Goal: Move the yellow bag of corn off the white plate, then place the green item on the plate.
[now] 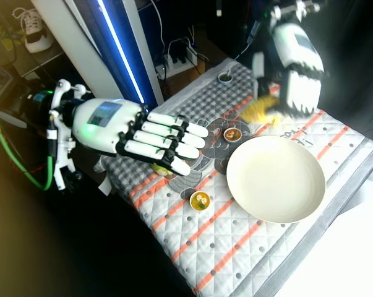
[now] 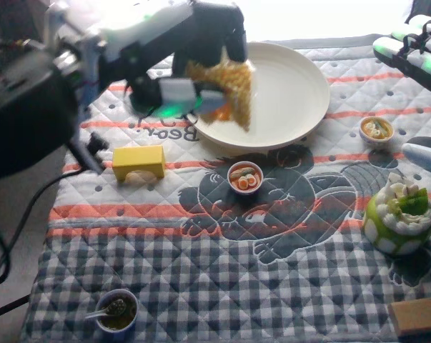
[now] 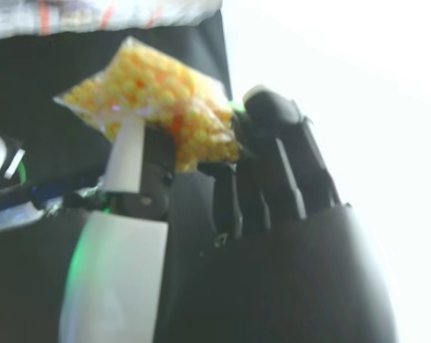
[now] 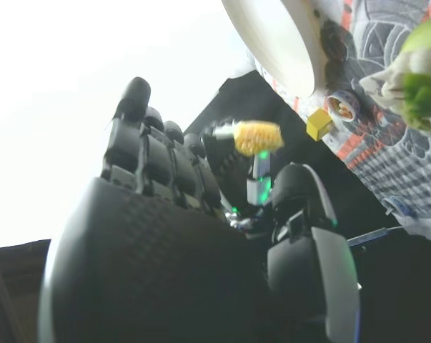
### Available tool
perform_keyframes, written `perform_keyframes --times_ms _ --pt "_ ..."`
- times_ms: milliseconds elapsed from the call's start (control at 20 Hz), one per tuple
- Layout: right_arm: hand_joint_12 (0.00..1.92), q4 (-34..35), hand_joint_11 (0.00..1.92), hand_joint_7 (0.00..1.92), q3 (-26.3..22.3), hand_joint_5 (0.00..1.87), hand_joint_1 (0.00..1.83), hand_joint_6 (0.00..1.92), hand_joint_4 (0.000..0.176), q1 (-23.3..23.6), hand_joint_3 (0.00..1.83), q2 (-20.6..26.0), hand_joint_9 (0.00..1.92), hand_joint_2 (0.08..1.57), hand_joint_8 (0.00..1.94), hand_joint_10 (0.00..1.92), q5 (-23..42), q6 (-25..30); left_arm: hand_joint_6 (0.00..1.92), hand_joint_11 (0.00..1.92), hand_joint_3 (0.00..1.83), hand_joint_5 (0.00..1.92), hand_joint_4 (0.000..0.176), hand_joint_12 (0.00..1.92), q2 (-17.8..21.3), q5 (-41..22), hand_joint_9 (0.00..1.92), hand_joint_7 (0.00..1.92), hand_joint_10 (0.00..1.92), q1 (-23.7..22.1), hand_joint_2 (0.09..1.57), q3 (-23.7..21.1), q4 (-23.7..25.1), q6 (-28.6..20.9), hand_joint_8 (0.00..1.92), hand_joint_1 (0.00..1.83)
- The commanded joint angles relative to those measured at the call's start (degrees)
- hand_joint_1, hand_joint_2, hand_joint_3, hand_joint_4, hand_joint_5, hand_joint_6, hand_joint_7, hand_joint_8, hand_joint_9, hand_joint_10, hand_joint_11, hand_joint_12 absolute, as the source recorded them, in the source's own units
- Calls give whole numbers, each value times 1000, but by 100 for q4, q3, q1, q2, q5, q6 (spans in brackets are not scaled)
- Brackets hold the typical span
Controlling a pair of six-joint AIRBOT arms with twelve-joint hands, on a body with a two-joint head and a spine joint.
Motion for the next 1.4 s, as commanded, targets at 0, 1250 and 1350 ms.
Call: perform_keyframes --times_ms 0,1250,1350 --pt "284 -35 0 0 -4 10 360 0 0 36 2 5 0 1338 0 0 707 6 1586 626 0 446 0 1921 162 -910 640 538 1788 70 1350 -84 183 -263 1675 1276" --pt "1017 -562 0 47 -4 14 412 5 0 -175 0 163 122 1289 11 54 706 1230 29 0 0 84 47 970 1342 -2878 9 44 86 2295 1088 -1197 635 -2090 0 630" --pt "1269 -694 0 91 2 35 390 13 0 -234 0 200 218 1247 15 100 706 1528 17 0 0 119 32 781 1448 -3161 45 57 58 2345 1074 -1208 489 -2090 1 625"
